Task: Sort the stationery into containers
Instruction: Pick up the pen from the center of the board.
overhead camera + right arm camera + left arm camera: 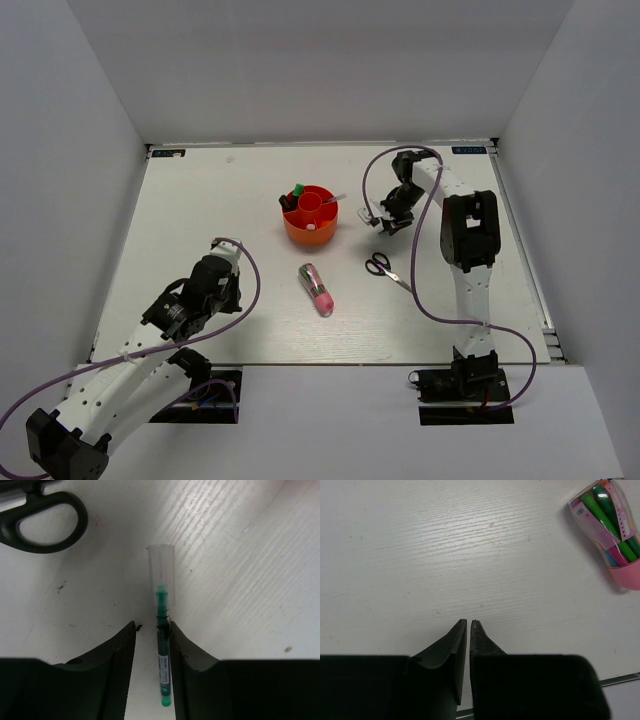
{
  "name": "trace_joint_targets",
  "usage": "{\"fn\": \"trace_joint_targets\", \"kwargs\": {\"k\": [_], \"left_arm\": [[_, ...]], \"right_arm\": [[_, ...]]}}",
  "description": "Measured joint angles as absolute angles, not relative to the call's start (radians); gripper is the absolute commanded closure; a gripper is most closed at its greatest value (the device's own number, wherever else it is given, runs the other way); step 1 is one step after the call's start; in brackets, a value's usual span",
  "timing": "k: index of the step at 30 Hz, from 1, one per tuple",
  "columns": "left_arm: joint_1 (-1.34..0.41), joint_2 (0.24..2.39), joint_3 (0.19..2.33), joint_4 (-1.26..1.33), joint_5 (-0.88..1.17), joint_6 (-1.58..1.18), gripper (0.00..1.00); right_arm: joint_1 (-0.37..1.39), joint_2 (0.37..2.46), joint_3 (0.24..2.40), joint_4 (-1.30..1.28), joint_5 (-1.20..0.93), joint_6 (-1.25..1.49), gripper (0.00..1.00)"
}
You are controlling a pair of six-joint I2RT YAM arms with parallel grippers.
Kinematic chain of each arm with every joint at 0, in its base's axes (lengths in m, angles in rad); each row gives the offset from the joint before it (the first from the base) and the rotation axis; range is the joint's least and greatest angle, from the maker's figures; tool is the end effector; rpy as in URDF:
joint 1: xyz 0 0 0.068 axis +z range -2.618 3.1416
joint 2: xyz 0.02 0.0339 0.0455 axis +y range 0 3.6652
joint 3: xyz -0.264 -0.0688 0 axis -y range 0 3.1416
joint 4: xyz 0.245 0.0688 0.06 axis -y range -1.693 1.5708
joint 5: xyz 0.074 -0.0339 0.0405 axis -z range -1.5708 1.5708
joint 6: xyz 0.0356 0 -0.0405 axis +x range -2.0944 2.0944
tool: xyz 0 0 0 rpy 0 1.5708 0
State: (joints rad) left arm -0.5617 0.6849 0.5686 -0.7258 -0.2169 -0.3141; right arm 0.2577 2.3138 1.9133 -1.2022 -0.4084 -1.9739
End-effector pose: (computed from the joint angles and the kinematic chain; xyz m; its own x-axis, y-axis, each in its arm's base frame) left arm 0.1211 -0.0672 0.2305 -0.7238 0.0990 -0.6829 0.1843 0.9814 -0.0530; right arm 0.4259 0.1269 0.1610 0.5830 -0.7194 -0.3776 -0.8021 -0.5837 -0.1264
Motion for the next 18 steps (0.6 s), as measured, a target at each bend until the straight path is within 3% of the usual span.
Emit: {"fn": "trace_joint_targets", "kwargs": {"k": [3, 12, 18], "left_arm": [[-0.562, 0.685, 0.569, -0.726, -0.217, -0.314, 0.81], [-0.562, 0.678, 0.569, -0.726, -0.217, -0.314, 0.81], [-0.562, 0.678, 0.569, -0.726, -0.217, -0.314, 0.81]], "right_arm": [[0.266, 2.317, 1.919, -1.224, -0.376, -1.974, 0.68], [0.289, 2.329, 1.937, -1.285, -0.291, -1.924, 0.99], [0.291, 2.263, 1.826, -1.216, -0.304, -1.735, 1.00]]}}
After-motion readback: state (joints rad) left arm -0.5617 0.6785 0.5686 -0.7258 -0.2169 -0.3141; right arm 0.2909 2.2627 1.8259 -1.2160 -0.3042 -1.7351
